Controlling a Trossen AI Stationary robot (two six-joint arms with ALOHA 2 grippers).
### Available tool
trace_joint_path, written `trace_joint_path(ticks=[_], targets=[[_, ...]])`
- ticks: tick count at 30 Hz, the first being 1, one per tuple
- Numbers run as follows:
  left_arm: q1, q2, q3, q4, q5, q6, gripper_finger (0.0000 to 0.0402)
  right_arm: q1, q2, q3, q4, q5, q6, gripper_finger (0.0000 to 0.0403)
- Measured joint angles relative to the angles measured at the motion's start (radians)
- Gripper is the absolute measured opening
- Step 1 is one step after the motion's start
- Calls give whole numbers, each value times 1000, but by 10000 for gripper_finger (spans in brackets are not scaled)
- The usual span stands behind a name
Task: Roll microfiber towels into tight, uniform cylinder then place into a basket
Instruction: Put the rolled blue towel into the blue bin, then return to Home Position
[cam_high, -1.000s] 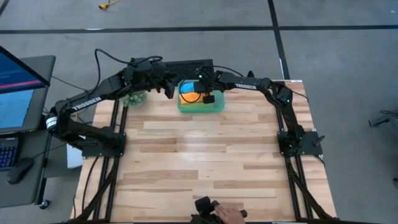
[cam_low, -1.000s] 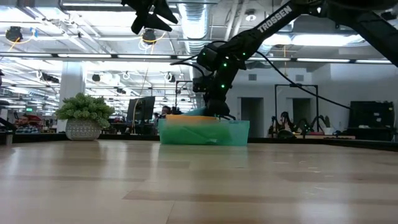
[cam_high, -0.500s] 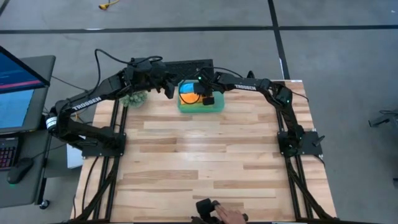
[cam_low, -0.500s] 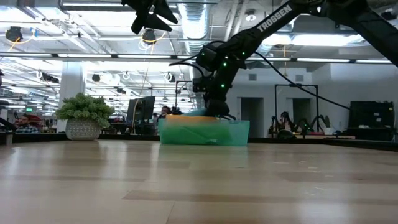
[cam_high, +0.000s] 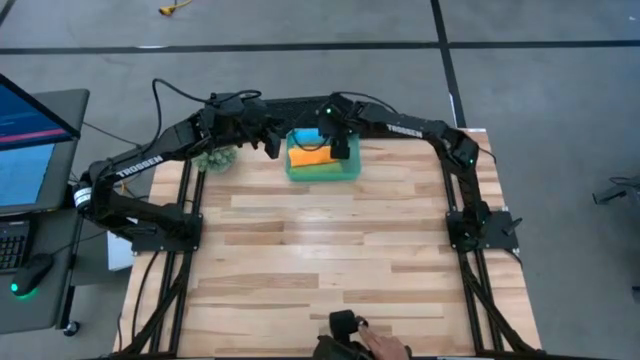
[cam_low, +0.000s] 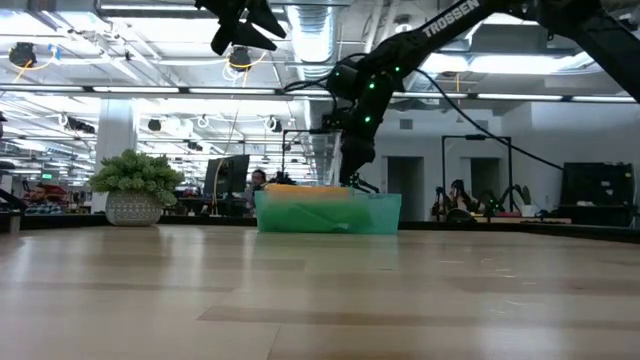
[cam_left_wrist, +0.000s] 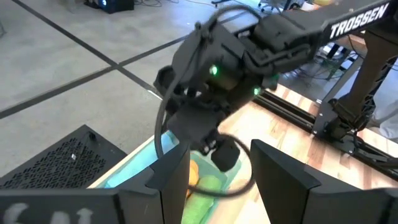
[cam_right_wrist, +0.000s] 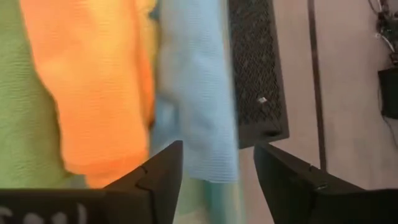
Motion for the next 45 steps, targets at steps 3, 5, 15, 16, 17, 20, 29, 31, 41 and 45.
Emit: trace_joint_path(ticks=[3, 5, 15, 16, 17, 20, 29, 31, 41, 45], targets=[[0, 0, 0, 0, 0, 0, 162, -13, -3, 22, -30, -19, 8, 218], [0, 0, 0, 0, 0, 0, 162, -27, -3, 45, -59, -25, 34, 214], [0, 0, 0, 0, -1, 0, 162, -103, 11, 81, 82, -295, 238, 188], [0, 0, 0, 1, -1, 0, 162, -111, 21, 76, 81, -314, 260, 185], [0, 0, 0, 1, -1, 0, 162, -120, 30, 72, 73, -324, 274, 183], [0, 0, 0, 1, -1, 0, 162, -133, 51, 70, 76, -329, 296, 175], [0, 0, 0, 1, -1, -1, 162, -113, 58, 61, 19, -336, 283, 156], [0, 0, 0, 1, -1, -1, 162, -109, 66, 61, 16, -332, 286, 154], [0, 0, 0, 0, 1, -2, 162, -93, 113, 56, -16, -319, 358, 152], [-1, 0, 0, -1, 5, -7, 162, -92, 70, 59, 6, -315, 359, 152]])
